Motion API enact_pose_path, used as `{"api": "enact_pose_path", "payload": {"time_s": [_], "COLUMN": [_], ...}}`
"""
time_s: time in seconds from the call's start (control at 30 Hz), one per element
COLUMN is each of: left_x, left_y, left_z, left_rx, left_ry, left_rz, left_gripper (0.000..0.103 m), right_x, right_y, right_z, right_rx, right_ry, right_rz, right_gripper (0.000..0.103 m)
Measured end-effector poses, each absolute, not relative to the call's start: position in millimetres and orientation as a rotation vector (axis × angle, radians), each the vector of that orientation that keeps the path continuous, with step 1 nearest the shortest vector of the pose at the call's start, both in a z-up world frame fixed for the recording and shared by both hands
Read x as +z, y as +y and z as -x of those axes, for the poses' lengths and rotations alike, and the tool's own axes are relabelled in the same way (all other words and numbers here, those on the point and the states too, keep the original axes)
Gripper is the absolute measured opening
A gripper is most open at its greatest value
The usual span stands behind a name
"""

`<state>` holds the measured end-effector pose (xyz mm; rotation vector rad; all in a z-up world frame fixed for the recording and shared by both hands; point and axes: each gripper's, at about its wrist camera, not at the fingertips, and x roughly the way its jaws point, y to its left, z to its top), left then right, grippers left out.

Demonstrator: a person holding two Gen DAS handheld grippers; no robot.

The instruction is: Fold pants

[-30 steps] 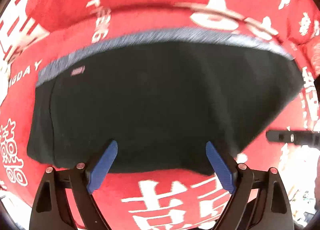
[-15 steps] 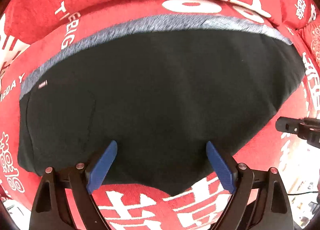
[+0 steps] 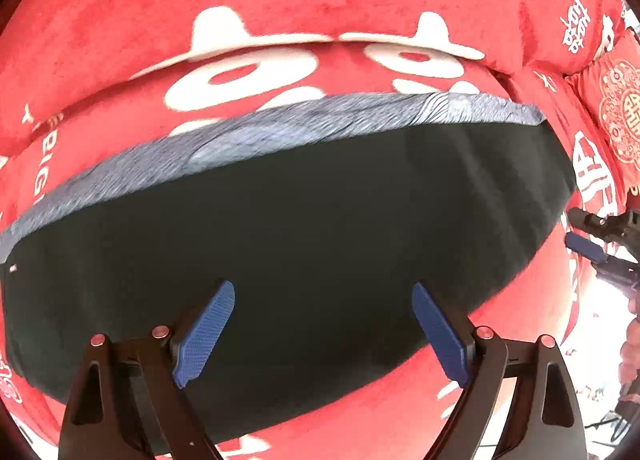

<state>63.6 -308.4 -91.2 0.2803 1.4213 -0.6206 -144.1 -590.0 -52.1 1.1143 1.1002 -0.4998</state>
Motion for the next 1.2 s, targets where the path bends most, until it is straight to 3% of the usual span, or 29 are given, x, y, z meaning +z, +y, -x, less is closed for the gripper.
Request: {"api": "enact_pose_path", "payload": {"time_s": [0.3,0.33,0.37,0.53,0.73,0.77,0.87,1.07,1.2], "left_x": [-109,-110,-111,-113,-114,-114,-115,-95,-82], "left_y": [-336,-335,-334,-331,-331,-332,-339,-356,-382], "left_z": [-61,-60,-59,-58,-56,-56,-55,-59,-71], "left_rx": [-0.506,-0.498,-0.492,-0.474,-0.46,-0.459,-0.443,-0.425,-0.436], "left_ry": [1.435,1.436,1.437,1.449,1.447,1.447,1.454,1.453,1.374], "left_rz": [-0.296,-0.295,-0.293,-0.277,-0.31,-0.313,-0.325,-0.295,-0.304], "left_gripper": [0.092,0.092,0.092,0.092,0.093,0.094,0.094,0.094,0.094], "right_x": [-90,-95,-96,-82,-105,-102,-97,-53,-39], "right_y": [-695,-698,-702,-703,-707,-706,-709,-706,-679], "right_z": [175,173,172,173,193,195,201,184,120], "right_rx": [-0.602,-0.588,-0.571,-0.475,-0.476,-0.482,-0.548,-0.525,-0.319], "right_ry": [0.979,0.98,0.974,0.989,1.026,1.036,1.084,1.085,1.135], "right_rz": [-1.329,-1.344,-1.353,-1.293,-1.28,-1.251,-1.218,-1.04,-0.814], "right_gripper": [0.045,0.035,0.004,0.005,0.007,0.019,0.037,0.037,0.037]}}
